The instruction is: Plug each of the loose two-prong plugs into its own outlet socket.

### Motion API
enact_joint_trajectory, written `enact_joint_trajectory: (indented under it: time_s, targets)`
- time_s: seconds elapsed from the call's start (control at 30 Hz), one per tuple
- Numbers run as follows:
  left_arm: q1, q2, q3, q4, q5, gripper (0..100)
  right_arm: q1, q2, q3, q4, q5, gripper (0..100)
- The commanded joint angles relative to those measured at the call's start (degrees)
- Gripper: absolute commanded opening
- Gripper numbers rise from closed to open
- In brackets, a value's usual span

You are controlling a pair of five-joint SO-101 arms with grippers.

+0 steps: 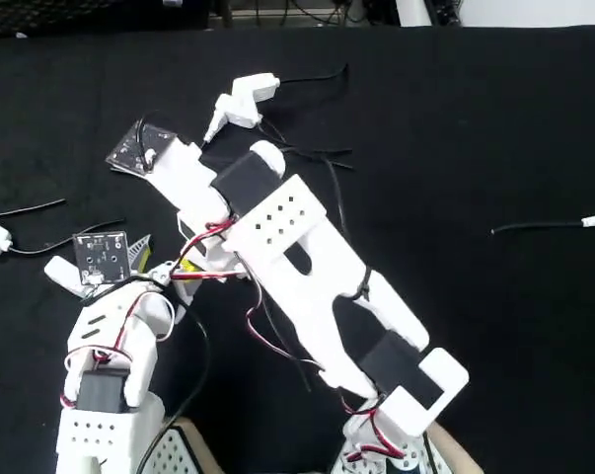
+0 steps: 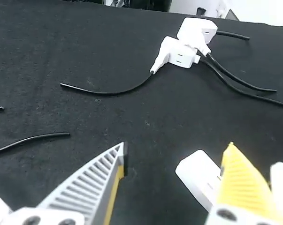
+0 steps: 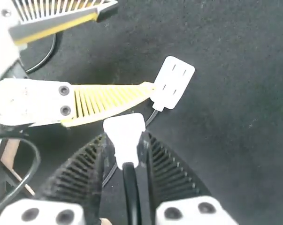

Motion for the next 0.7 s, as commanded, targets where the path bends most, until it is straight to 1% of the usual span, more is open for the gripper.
enact_joint_trajectory:
  time_s: [0.0, 0.13, 0.2, 0.33, 0.4, 0.57, 0.67]
  targets:
    - [1.7, -0.4, 0.2, -1.1, -0.1, 33, -0.7, -1.5, -0.3, -1.8, -2.2, 1.2]
    - [1.2, -0.4, 0.2, -1.1, -0.4, 33, -0.5, 0.0, -0.4, -1.9, -2.4, 1.2]
    - [0.4, 0.0, 0.2, -1.1, -0.4, 33, 0.9, 0.7, -0.3, -2.0, -2.5, 1.2]
    - [-5.1, -0.4, 0.2, 3.0, -0.4, 33, 5.1, 3.6, -1.6, -3.3, -2.6, 1.2]
    - [-7.2, -0.4, 0.0, 3.2, -0.4, 33, 6.9, 6.1, -2.9, -4.0, -2.6, 1.2]
    - [-11.1, -0.4, -0.1, 3.3, -0.4, 33, 8.6, 15.2, -10.5, -3.7, -3.7, 1.2]
    - [-11.1, -0.4, 0.0, 3.3, -0.4, 33, 8.8, 21.0, -15.8, -3.2, -5.4, 1.2]
